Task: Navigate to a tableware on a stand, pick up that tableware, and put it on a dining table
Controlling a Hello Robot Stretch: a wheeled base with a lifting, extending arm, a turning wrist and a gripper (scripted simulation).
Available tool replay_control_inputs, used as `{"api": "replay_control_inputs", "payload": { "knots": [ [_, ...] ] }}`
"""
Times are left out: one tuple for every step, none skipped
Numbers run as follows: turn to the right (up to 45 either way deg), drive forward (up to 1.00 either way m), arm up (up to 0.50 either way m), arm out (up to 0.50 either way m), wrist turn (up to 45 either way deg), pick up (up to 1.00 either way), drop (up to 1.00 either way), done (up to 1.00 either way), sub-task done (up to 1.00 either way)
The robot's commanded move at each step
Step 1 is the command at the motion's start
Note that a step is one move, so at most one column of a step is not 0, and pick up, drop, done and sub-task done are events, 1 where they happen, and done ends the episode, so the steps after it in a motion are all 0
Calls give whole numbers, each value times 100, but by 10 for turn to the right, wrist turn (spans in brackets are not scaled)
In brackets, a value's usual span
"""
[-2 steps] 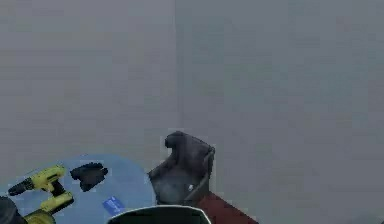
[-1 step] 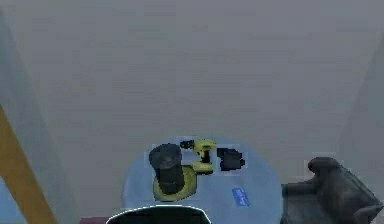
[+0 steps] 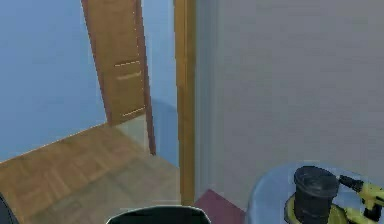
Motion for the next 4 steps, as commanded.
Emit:
{"api": "replay_control_inputs", "payload": {
  "knots": [
    [-420, 0, 0, 0, 0, 0, 0, 0, 0],
    [0, 0, 0, 38, 0, 0, 0, 0, 0],
    [0, 0, 0, 0, 450, 0, 0, 0, 0],
    [0, 0, 0, 0, 450, 0, 0, 0, 0]
  ]
}}
